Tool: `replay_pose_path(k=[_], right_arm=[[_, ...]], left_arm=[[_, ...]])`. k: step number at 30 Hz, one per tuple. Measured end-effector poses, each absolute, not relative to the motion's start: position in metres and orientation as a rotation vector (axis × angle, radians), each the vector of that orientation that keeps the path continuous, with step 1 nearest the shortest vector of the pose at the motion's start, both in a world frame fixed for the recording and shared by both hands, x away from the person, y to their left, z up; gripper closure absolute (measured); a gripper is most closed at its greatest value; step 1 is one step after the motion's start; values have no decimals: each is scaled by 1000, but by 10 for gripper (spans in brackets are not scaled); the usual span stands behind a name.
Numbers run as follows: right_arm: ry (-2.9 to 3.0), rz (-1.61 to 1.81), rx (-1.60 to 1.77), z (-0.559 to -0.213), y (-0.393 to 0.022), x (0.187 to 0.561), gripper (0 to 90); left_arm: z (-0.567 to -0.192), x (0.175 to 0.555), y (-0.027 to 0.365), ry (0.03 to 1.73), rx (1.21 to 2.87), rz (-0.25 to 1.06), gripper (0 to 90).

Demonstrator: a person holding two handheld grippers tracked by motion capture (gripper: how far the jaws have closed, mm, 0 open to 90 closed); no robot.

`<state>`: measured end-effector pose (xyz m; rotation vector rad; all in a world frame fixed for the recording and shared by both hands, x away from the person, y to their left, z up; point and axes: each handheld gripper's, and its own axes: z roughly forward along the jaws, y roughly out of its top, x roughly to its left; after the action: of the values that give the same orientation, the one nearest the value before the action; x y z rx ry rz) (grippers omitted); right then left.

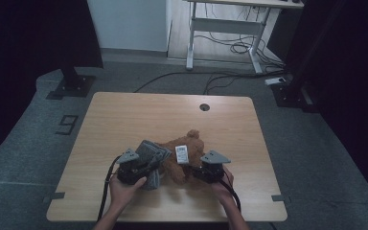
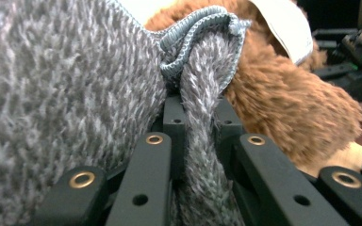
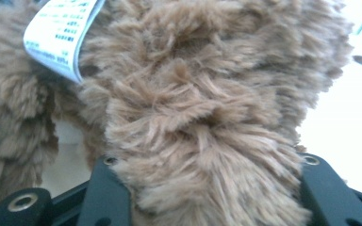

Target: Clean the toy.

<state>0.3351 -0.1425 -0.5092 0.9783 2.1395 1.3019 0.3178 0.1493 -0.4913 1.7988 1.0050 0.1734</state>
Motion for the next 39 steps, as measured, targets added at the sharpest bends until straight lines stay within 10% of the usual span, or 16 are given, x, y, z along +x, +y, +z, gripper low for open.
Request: replay_pose_path(k=[19,31,39], right_arm=[[2155,1359,937,-537,-164,329,445],[2143,1350,886,-539,-165,326,447],[2174,1351,904,-546,-171,327,468]], left_arm=[[-458,312,131,943,1815,160,787],[-451,349,16,851,1959,197,785],[-459,348,45,912,1915,291,800]])
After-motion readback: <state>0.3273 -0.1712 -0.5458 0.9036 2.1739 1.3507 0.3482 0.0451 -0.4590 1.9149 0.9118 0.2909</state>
